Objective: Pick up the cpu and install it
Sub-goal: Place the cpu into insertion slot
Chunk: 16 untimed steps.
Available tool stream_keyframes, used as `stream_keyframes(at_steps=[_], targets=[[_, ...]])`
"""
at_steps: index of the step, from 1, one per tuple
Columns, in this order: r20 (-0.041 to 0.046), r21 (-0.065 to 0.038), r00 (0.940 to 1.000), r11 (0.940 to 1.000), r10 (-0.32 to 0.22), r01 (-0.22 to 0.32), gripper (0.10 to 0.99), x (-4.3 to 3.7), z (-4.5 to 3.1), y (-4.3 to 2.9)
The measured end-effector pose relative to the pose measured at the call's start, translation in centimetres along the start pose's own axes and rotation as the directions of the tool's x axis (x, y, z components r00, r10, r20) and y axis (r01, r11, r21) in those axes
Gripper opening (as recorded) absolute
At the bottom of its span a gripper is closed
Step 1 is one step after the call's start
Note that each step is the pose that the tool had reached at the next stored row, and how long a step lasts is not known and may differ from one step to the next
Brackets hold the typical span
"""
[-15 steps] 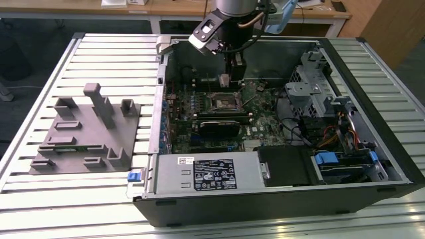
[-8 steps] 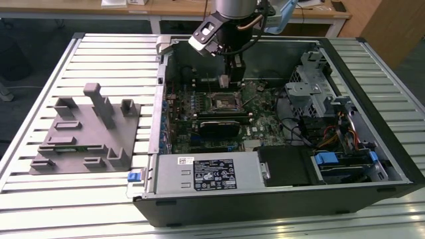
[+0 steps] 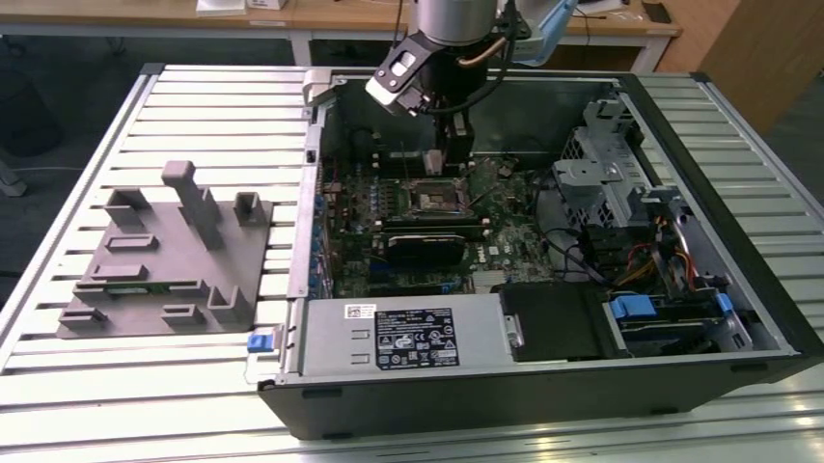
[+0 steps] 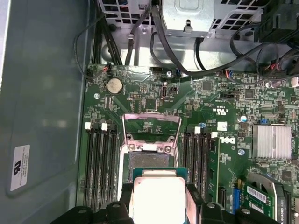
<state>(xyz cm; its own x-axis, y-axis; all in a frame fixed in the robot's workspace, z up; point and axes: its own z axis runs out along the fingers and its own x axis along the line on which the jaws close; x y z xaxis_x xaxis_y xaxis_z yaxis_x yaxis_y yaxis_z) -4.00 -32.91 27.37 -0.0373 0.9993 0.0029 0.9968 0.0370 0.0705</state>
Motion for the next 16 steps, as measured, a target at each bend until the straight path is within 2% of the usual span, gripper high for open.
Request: stream_keyframes(at_steps=[16], targets=[[0.0000,0.000,1.0000,1.0000,0.001,-0.001,0.529,0.00,0.91,-0.06]])
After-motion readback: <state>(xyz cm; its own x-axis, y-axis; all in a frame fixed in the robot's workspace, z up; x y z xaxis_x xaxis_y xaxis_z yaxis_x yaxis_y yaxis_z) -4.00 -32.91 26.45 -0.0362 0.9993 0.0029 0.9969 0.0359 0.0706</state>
